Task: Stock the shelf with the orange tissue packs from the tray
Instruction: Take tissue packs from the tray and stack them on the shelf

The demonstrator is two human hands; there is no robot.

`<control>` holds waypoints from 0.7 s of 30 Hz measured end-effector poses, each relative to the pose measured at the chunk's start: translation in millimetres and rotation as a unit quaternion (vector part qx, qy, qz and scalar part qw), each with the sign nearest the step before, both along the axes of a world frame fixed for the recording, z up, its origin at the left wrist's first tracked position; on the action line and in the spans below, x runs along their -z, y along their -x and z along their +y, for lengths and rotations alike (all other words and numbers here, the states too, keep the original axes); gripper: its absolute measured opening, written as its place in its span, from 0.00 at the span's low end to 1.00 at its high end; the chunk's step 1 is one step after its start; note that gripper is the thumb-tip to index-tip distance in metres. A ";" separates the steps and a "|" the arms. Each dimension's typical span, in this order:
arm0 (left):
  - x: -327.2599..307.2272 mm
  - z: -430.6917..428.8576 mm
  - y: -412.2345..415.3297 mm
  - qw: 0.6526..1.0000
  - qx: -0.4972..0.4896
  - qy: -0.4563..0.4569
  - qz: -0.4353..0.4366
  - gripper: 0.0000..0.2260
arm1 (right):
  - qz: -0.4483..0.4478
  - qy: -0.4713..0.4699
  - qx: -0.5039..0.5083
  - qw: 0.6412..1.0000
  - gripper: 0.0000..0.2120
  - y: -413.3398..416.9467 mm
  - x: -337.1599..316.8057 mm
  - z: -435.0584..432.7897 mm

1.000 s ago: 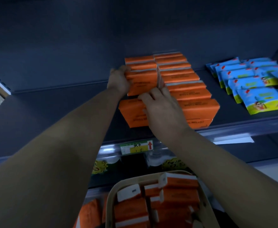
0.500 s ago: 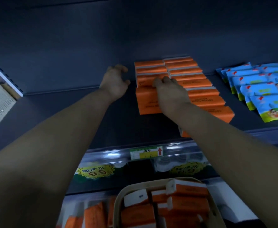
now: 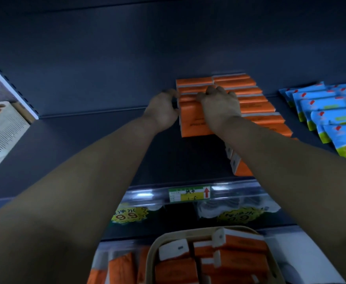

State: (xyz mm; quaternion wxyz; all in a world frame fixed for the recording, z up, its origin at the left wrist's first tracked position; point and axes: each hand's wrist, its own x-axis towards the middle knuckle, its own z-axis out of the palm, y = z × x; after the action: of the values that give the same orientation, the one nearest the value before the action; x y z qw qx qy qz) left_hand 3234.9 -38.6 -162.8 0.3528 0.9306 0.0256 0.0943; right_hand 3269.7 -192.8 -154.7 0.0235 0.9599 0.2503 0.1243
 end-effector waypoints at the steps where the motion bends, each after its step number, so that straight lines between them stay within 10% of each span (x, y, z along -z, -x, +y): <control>1: 0.3 -0.8 -0.6 1.000 0.003 -0.001 -0.001 0.15 | -0.019 0.025 -0.006 0.999 0.19 -0.8 0.1 -0.4; 21: -9.4 -11.9 16.6 0.999 -0.012 0.041 0.025 0.25 | -0.013 0.041 0.052 0.998 0.25 22.6 -13.7 -6.9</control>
State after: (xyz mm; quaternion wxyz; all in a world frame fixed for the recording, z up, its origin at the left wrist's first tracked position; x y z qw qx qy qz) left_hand 3218.3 -50.5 -153.4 0.3891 0.9169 0.0495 0.0740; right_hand 3247.1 -199.7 -141.0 0.0728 0.9681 0.2047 0.1251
